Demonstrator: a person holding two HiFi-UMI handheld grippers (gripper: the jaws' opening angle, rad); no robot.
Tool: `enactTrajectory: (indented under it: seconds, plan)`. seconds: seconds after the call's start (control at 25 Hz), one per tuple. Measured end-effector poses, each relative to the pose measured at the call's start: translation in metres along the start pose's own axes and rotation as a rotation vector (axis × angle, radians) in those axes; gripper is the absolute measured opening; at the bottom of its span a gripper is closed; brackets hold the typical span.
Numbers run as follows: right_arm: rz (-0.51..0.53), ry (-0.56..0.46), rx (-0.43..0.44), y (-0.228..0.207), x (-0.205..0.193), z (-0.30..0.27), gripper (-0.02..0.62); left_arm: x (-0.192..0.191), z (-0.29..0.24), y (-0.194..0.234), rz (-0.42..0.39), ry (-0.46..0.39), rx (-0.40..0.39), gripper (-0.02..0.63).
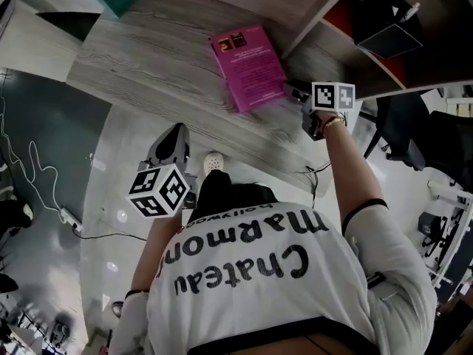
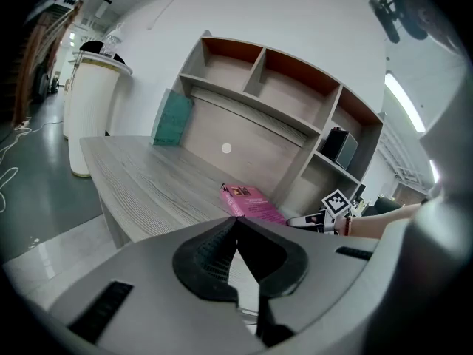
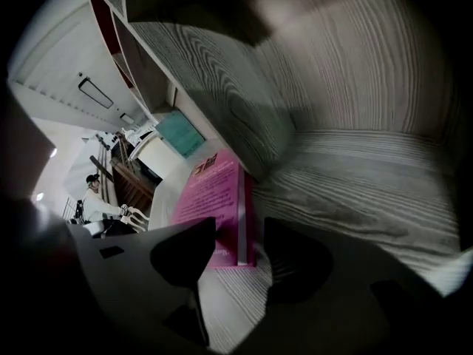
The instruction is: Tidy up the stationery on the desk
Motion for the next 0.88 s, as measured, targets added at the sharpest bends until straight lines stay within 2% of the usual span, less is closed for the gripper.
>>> enactTrajectory:
  seconds: [0.2,0.36,0.48,0.68,0.88]
  plan:
    - [0.015,0.016,0.024,0.007,0.005,-0.006,0.204,-0.004,0.002,0.004,0.016,0.005,0.013,0.015]
    - [0.003,0.039,0.076,0.015,0.005,-0.008,0.129,-0.006,0.003,0.005,0.027,0.008,0.016,0.015]
    - [-0.035,0.053,0.104,0.019,0.004,-0.009,0.113,-0.007,0.003,0.004,0.033,0.007,0.015,0.015]
    - [-0.081,0.07,0.103,0.025,-0.004,-0.009,0.088,-0.006,-0.001,0.001,0.035,0.007,0.018,0.015]
    - [-0.089,0.031,0.107,0.039,-0.01,-0.002,0.056,-0.007,-0.005,0.001,0.049,0.015,0.031,0.015]
Point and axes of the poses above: the fingertips, and each gripper's own axes: z backward along the fingers, y to its left, x out of its top, the point moved 3 cm from there along z, backward along the fingers, and after that the axes turned 12 degrees about y, right-handed, at the moved point
